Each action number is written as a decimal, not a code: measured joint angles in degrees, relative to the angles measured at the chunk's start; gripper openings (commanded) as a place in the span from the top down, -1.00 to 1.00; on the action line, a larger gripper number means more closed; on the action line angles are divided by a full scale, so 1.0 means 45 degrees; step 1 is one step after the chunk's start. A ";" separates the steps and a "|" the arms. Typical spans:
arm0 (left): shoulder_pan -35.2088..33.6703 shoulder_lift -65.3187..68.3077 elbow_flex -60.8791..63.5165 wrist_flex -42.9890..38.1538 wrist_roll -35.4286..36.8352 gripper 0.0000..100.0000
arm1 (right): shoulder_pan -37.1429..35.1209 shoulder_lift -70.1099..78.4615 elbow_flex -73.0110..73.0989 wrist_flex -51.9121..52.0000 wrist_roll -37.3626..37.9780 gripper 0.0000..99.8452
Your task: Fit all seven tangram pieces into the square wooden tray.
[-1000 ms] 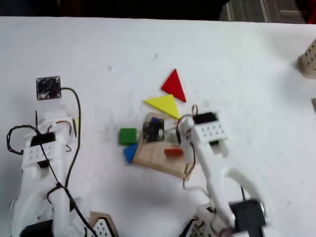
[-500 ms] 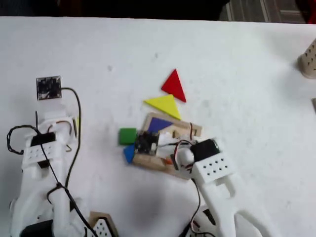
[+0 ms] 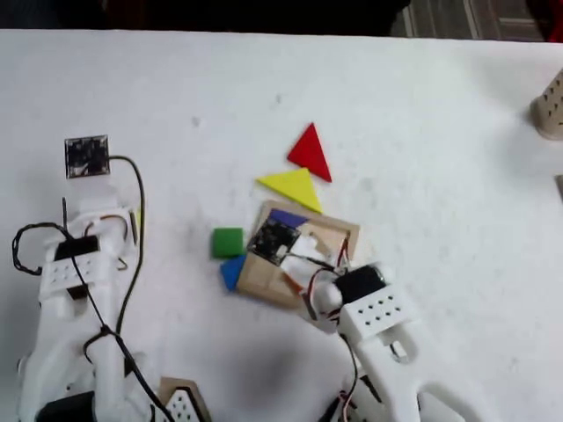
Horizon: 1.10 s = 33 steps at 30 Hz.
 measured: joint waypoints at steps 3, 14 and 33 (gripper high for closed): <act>0.0000 0.0000 0.0000 0.0000 0.0000 0.64 | 0.0020 0.0508 0.0000 -0.0527 -0.0078 0.94; 0.0000 0.0000 0.0000 0.0000 0.0000 0.64 | -0.0254 0.3380 -0.0469 -0.2618 -0.0117 0.94; 0.0000 0.0000 0.0000 0.0000 0.0000 0.64 | 0.2286 0.3282 -0.2540 -0.1114 -0.1368 0.94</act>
